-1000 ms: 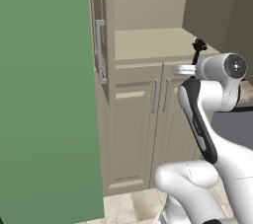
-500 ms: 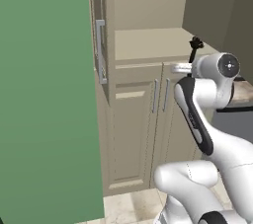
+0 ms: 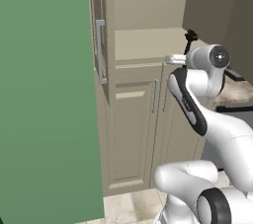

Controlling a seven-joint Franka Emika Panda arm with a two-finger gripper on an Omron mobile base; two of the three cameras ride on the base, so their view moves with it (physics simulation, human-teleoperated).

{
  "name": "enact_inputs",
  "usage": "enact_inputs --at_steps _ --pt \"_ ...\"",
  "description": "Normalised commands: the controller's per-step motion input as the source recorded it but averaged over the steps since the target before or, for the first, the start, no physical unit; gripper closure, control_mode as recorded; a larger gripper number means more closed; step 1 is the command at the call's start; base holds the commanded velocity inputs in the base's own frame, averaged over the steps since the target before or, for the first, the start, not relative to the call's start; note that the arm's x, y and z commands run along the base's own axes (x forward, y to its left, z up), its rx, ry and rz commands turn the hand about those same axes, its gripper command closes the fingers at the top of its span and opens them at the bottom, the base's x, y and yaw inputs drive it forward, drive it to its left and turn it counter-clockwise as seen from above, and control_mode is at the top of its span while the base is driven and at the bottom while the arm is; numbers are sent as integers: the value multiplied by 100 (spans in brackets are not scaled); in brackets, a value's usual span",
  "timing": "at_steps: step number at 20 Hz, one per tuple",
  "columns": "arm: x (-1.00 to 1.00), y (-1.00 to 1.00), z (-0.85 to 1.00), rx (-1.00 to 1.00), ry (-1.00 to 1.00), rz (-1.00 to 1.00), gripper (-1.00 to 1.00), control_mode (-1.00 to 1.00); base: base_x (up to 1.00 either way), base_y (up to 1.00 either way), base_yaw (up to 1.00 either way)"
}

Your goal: Pick up the dish brush and bar soap from the sink, and place them back in the cabinet, and close the cabinet doors.

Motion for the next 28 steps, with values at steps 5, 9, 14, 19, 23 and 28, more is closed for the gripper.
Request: enact_inputs --at_steps 5,9,14,19,23,28 --pt "53 0 20 0 1 0 100 -100 0 0 0" --pt "43 0 17 0 3 0 100 -100 0 0 0" --pt "32 0 7 0 5 0 100 -100 0 0 0" --pt "29 0 1 0 7 0 100 -100 0 0 0" --pt "29 0 1 0 5 0 100 -100 0 0 0" --pt "25 0 0 0 6 0 100 -100 0 0 0"
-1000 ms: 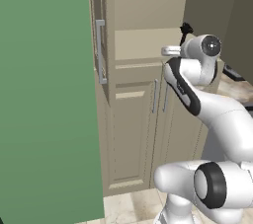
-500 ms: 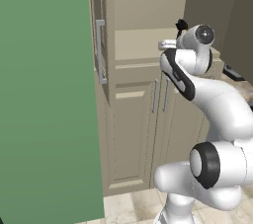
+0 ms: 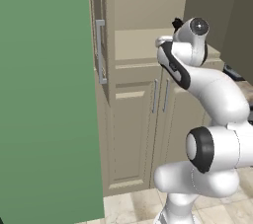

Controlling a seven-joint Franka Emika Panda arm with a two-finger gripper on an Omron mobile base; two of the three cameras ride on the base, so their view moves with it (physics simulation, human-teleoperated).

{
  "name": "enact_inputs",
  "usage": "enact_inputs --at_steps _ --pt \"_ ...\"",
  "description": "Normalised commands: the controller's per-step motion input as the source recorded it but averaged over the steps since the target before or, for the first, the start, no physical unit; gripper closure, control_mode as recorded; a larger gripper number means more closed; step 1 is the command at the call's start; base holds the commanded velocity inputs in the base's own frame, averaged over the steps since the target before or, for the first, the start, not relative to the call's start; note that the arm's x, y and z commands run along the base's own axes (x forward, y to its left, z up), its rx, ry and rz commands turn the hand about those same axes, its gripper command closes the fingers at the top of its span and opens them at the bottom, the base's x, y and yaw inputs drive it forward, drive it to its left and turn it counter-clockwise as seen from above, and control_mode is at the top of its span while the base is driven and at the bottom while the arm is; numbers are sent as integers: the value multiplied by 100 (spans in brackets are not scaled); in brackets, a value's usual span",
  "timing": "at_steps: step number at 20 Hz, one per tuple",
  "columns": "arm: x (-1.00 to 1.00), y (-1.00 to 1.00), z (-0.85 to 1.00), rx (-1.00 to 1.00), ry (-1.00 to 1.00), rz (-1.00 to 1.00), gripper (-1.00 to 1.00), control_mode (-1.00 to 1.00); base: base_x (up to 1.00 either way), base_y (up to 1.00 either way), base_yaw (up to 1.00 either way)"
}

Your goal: Pick up the dish brush and bar soap from the sink, and place them back in the cabinet, and close the cabinet doors.

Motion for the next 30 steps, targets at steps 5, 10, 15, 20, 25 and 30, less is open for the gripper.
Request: enact_inputs --at_steps 5,10,15,20,25,30 --pt "20 0 0 0 7 0 100 -100 0 0 0" --pt "26 0 0 0 5 0 100 -100 0 0 0" --pt "33 0 0 0 3 1 100 -100 0 0 0" --pt "34 0 0 0 1 1 100 -100 0 0 0" --pt "30 0 -4 0 0 2 100 -100 0 0 0" --pt "25 0 -9 0 0 3 100 -100 0 0 0"
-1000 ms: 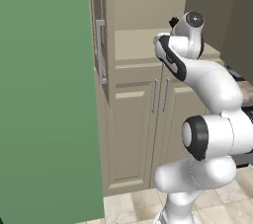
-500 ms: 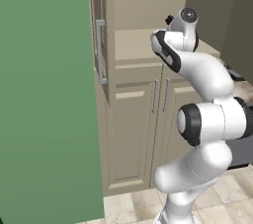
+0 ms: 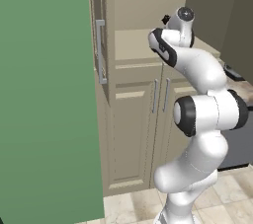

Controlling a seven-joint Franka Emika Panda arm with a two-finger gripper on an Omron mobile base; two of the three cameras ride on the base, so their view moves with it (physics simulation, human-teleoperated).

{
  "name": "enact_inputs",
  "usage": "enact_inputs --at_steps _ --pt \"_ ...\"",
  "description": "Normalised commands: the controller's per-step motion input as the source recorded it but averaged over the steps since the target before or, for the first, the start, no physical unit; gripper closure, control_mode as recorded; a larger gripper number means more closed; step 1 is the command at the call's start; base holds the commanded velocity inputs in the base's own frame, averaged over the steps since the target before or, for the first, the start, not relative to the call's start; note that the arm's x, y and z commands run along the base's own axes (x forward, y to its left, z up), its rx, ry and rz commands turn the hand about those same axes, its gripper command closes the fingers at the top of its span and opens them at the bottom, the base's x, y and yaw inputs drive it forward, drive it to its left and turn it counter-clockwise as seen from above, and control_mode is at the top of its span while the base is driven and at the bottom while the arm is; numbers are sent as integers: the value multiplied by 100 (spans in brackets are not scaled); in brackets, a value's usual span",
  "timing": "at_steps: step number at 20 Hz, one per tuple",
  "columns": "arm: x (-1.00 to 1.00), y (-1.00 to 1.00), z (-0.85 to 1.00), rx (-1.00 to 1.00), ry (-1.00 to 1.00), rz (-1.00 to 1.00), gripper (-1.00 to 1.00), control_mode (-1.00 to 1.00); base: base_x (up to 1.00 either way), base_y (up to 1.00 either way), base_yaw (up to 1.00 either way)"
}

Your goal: Pick up the dish brush and bar soap from the sink, and place them back in the cabinet, and close the cabinet doors.

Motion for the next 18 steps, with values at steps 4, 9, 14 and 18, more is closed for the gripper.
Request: enact_inputs --at_steps 4,9,14,18 --pt "25 0 -10 0 0 3 100 -100 0 0 0" --pt "24 0 -8 0 0 3 100 -100 0 0 0" --pt "22 0 -12 0 0 3 100 -100 0 0 0" --pt "23 0 -14 0 0 2 100 -100 0 0 0"
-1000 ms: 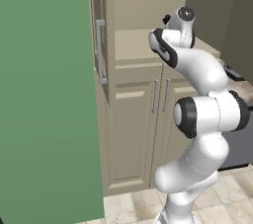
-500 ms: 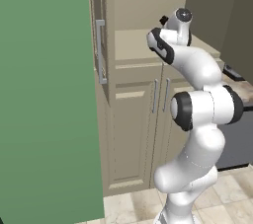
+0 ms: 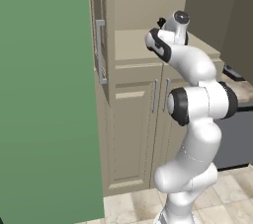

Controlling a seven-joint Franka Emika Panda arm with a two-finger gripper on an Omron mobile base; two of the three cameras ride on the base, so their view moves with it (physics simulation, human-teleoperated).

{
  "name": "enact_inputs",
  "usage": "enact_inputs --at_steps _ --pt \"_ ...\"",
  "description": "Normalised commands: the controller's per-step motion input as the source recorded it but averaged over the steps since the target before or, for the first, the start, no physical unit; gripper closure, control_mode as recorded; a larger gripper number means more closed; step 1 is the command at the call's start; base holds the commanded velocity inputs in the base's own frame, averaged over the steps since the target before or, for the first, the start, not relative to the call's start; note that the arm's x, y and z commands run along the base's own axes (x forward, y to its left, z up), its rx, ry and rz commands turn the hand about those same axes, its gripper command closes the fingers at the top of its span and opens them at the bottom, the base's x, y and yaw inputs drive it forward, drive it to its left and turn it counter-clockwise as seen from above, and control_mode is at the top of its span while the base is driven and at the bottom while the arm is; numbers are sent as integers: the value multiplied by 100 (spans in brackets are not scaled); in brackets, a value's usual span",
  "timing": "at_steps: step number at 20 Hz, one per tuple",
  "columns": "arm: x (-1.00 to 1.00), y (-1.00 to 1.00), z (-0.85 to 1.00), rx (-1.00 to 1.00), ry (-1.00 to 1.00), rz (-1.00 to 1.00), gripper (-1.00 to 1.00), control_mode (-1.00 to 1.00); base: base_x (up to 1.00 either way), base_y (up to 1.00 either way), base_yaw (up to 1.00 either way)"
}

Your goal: Pick up the dish brush and bar soap from the sink, and place them back in the cabinet, and close the cabinet doors.

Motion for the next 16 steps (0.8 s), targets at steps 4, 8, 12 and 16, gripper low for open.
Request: enact_inputs --at_steps 4,8,12,16 --pt "29 0 -10 0 0 2 100 -100 0 0 0" --pt "30 0 -8 0 1 1 100 -100 0 0 0" --pt "25 0 -6 0 3 1 100 -100 0 0 0" --pt "23 0 -7 0 4 1 100 -100 0 0 0"
